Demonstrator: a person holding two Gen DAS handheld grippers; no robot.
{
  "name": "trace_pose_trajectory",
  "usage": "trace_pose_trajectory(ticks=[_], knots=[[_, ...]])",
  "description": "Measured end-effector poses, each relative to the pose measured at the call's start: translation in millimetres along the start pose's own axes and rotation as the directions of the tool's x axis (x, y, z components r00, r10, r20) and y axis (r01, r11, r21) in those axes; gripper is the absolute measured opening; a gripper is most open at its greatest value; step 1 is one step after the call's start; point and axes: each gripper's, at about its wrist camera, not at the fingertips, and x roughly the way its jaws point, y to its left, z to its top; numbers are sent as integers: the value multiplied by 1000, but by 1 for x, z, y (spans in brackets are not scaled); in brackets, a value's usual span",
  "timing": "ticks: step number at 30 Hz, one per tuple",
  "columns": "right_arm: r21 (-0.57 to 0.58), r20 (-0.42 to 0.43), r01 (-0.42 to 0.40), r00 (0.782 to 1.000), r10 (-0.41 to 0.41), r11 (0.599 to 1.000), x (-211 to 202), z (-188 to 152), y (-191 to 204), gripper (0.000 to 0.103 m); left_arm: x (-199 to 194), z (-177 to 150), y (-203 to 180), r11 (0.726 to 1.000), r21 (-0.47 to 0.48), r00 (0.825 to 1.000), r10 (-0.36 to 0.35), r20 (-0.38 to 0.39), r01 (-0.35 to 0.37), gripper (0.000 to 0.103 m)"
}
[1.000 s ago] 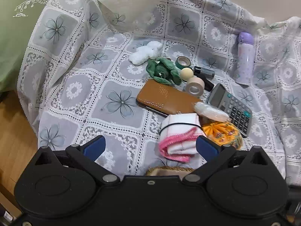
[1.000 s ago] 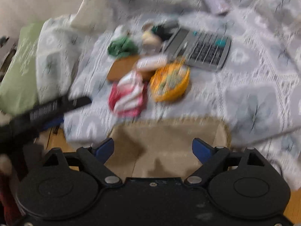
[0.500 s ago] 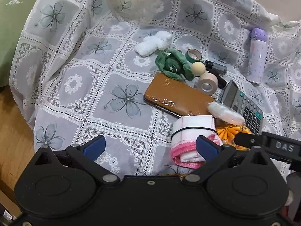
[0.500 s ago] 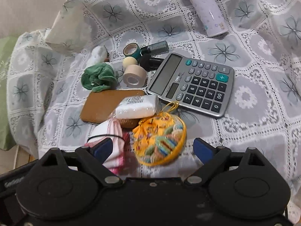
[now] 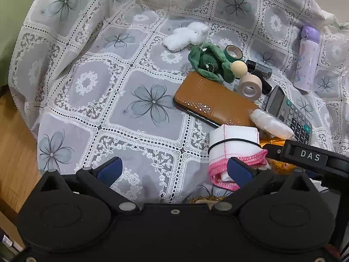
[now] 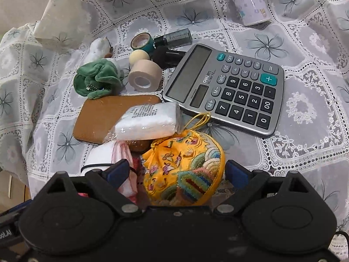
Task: Organize soft objects
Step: 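Reach the left tool to the pink-and-white towel while the right tool reaches the yellow pouch, then grasp the towel with the left tool while the right tool grasps the yellow pouch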
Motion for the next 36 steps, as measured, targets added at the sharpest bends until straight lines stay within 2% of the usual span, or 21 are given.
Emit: trace_pose_trajectory(ticks=[2, 6, 8, 11, 20, 24, 32, 36], knots=[[-1, -5, -4, 1000, 4, 1000, 2, 1, -1, 89, 0, 0, -1, 1000, -1, 1000, -3, -4, 3, 99], [-10, -11, -8, 1000, 8, 1000, -1, 2, -8, 67, -1, 0, -5, 1000, 7, 1000, -8, -6, 8, 99], [2, -19, -34, 999, 34, 999, -4, 2, -14, 62, 0, 0, -9, 1000, 18, 1000, -10, -9, 11, 99], [40, -23, -54, 998, 55, 998, -9, 3, -25, 62, -1, -1, -15, 999, 37, 1000, -19, -10, 19, 99], [119, 12, 20, 1000, -22, 993, -27, -2, -61, 63, 6, 3, -45, 987, 128, 995, -88, -37, 93, 99], [153, 13, 3, 1000, -6, 988, -27, -3, -75, 63, 21, 6, -63, 979, 176, 994, -95, -54, 103, 99], [90, 35, 37, 999, -40, 995, -22, -6, -62, 72, 52, 6, -79, 971, 221, 992, -69, -101, 90, 99], [69, 36, 48, 998, -51, 996, -18, -9, -57, 73, 64, 8, -76, 975, 200, 989, -66, -131, 91, 99]])
